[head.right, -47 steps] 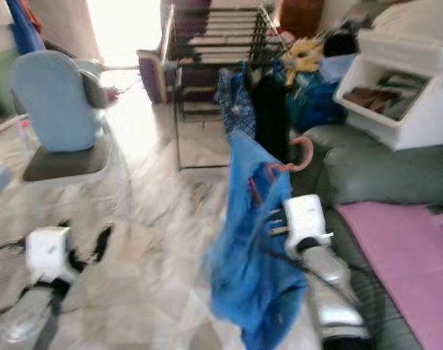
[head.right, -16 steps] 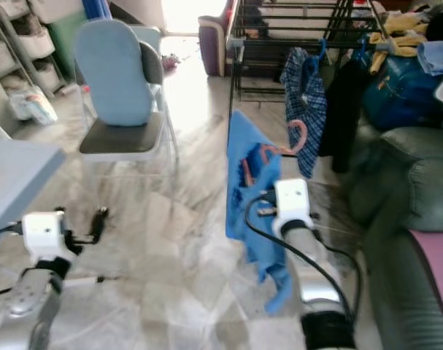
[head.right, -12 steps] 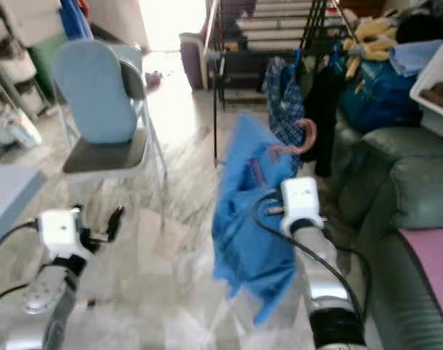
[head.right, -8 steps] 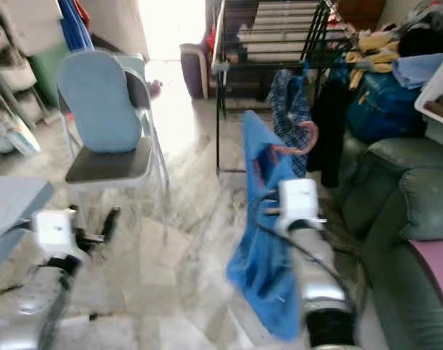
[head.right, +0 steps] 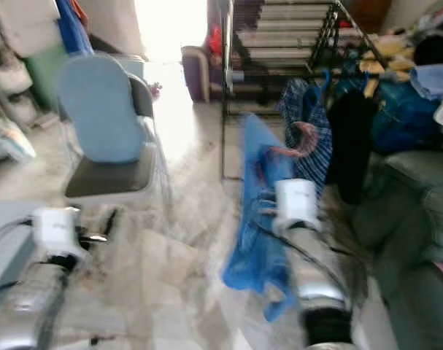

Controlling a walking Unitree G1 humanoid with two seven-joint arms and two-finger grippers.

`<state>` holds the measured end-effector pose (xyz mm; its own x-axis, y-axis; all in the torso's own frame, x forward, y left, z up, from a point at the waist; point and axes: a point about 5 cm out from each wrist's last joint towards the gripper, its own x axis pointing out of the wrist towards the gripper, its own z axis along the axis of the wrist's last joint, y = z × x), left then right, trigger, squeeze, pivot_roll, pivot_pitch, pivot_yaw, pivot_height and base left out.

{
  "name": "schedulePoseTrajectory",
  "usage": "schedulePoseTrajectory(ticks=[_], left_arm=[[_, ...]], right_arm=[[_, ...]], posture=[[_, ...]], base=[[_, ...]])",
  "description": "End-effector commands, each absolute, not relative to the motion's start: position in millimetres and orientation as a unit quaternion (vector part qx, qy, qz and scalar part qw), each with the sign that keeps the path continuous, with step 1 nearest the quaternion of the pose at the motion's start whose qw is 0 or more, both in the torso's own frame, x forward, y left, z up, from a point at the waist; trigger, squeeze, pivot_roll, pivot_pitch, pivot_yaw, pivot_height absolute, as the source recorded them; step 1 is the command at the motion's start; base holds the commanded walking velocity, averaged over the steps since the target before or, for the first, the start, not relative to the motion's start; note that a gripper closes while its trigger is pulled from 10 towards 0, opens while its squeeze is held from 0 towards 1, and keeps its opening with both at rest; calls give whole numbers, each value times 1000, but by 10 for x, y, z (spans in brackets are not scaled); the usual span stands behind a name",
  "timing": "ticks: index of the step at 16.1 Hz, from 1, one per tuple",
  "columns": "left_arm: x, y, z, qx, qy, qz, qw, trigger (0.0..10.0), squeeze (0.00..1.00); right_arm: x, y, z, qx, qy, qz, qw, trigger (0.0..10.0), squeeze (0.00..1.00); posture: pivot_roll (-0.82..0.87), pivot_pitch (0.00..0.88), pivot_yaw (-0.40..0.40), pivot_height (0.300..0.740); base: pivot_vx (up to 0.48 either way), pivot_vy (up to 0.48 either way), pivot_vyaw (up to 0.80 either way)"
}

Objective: Hang hanger

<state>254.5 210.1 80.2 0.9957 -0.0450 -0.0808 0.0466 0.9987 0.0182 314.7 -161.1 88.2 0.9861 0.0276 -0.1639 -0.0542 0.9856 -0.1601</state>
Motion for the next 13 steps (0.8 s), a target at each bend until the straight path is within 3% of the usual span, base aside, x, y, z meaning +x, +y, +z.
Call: schedulePoseTrajectory(ticks=[1,3,6,11,13], left_arm=[[2580,2013,824,8,39,-39,998,10000,0],[2576,1999,814,8,42,-42,998,10000,0],[2553,2003,807,14,45,-43,998,10000,0],[2408,2194,746,29,66,1,997,10000,0],[2415,2235,766,38,64,13,997,10000,0]], right_arm=[[3189,-1730,997,-81,61,-3,995,10000,0],[3189,-1737,979,-76,66,-6,995,10000,0],[3148,-1774,966,-88,67,-11,994,10000,0],[2819,-2037,784,-161,110,-10,981,10000,0],[2821,-1991,758,-157,120,26,980,10000,0]], posture=[[-119,0,28,736],[-119,0,28,736],[-117,0,27,736],[-119,0,27,736],[-114,0,25,736]], base=[[480,0,0],[480,0,-597],[480,0,0],[480,0,0],[388,0,0]])
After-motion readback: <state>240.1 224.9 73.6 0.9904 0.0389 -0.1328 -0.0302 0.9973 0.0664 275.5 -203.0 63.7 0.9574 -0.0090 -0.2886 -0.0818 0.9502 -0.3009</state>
